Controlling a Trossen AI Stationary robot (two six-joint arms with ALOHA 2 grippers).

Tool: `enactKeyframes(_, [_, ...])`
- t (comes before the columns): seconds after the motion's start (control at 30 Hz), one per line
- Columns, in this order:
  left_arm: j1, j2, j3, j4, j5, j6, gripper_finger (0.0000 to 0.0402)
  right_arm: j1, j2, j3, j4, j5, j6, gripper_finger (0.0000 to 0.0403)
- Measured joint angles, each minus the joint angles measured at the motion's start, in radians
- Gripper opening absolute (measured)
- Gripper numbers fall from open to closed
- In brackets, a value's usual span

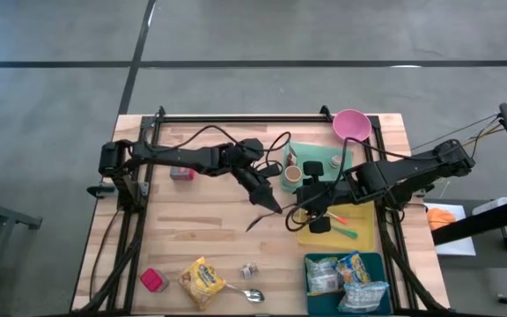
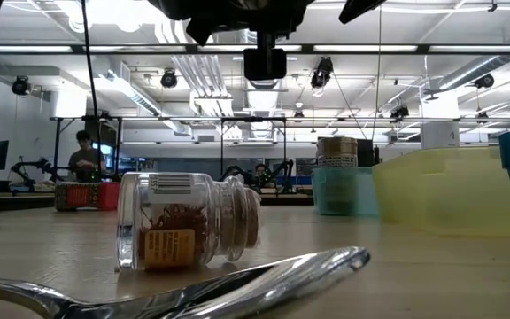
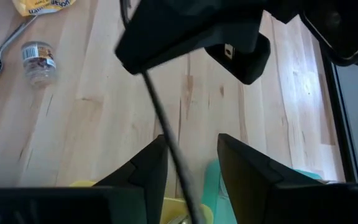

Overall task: Pick & Place Food Item
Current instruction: Put the black spoon into the yellow bin

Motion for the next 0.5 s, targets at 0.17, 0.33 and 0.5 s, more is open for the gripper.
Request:
enactKeyframes(0.17, [0.013, 0.001, 0.0, -0.001, -0.02, -0.016, 0.001, 0.0, 0.0, 0.0, 0.003, -0.002, 0.002, 0.0139])
enactKeyframes(0.33, [0.015, 0.002, 0.0, -0.002, -0.02, -0.023, 0.001, 0.0, -0.001, 0.001, 0.005, -0.002, 0.002, 0.0139])
enactKeyframes(0.5, [0.016, 0.002, 0.0, -0.002, -0.02, -0.023, 0.001, 0.0, -0.001, 0.001, 0.01, -0.002, -0.004, 0.0107])
